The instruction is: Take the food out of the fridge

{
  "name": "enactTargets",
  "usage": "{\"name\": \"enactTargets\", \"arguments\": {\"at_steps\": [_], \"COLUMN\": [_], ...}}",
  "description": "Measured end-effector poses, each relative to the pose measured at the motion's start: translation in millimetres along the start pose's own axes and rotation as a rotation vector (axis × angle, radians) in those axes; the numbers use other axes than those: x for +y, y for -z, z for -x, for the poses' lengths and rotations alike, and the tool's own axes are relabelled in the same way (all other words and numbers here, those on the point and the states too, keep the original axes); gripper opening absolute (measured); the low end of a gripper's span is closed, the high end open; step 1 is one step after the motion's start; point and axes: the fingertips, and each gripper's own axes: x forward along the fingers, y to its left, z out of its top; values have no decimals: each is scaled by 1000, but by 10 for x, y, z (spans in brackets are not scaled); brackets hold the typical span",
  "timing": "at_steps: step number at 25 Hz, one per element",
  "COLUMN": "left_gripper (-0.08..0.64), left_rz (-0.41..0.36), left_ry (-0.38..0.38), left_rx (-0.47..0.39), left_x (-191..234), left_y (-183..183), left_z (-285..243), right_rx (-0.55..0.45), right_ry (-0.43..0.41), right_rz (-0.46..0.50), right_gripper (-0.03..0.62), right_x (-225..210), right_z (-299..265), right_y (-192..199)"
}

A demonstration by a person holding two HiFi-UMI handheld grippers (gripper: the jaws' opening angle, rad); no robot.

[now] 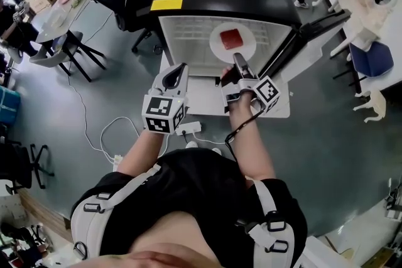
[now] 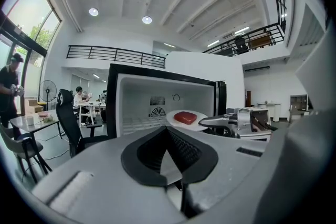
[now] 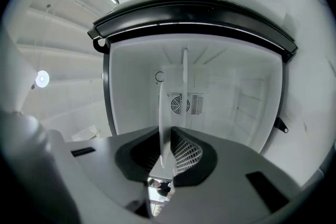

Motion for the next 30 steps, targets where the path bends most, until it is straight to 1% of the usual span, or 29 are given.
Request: {"name": "enactTargets", "arguments": {"at_steps": [2, 7, 13, 18, 24, 30], "left_gripper": [3, 3, 3, 3, 3, 3], "left_rz": [3, 12, 18, 24, 29, 28], "left_ry": [5, 15, 27, 29, 36, 36], "left_rx": [4, 9, 8, 6, 6, 11], "left_x": [-18, -38, -59, -70, -129, -147], "left_y": [22, 49, 52, 54, 53, 52], "left_z": [-10, -37, -80, -95, -125, -144], "right_rx": [1, 12, 26, 12, -17, -16], "right_ry": [8, -5, 16, 42, 53, 44], "right_rz": [-6, -1, 7, 2, -9, -8], "right_gripper": [44, 44, 44, 44, 43, 40], "right_x": [34, 101, 33, -17, -92, -79], "right_z": [84, 240, 427, 581, 626, 610], "right_y": [23, 99, 166, 113, 6, -13]}}
